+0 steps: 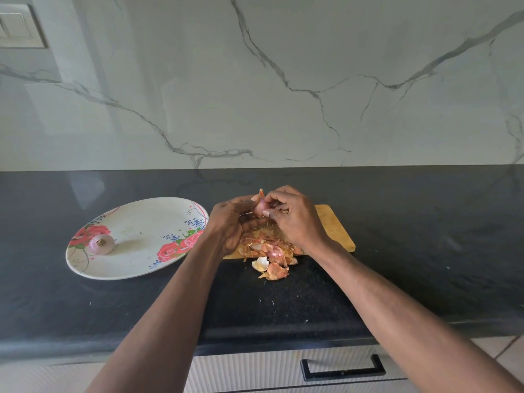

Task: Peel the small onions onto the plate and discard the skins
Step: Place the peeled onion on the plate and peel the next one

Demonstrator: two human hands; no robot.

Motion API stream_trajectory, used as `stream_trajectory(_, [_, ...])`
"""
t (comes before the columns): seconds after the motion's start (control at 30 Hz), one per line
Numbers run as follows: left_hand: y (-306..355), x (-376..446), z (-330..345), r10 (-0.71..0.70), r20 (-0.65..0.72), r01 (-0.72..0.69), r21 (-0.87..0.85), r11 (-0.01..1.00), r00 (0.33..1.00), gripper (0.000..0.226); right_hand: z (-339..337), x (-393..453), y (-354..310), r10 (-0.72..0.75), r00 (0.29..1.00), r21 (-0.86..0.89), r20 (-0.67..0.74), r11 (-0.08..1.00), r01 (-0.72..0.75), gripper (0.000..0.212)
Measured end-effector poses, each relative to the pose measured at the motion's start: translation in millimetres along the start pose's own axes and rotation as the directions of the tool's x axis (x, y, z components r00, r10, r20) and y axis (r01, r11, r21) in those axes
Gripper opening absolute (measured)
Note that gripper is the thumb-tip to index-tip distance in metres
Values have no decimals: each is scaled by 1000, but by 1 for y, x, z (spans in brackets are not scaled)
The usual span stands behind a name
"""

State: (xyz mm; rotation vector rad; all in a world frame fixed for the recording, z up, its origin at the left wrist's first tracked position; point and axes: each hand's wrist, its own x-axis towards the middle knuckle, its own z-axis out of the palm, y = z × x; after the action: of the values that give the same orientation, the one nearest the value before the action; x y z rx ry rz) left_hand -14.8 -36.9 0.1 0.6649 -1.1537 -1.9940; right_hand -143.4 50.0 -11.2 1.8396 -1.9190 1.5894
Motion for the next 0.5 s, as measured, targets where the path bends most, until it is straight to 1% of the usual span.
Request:
stream_trajectory(0.13, [-1,2,-1,-4,-8,4,-1,1000,1000,10,1,-1,1,-64,998,-11,-28,998,63,18])
stream_trajectory(0.3, [-1,3,-3,-11,-19,11,-20,1000,1000,9,3,-3,3,-135,990,-81,-42,988,131,14])
stream_trajectory(0.4, [-1,2,-3,-8,-11,8,-12,1000,1000,9,3,-4,3,-145,988,-114,-47,984,139,15])
stream_trajectory(0.5, [-1,3,-4,-11,-20,10,-15,1000,1000,9,4,-4,3,-129,990,-121,-52,985,122,9])
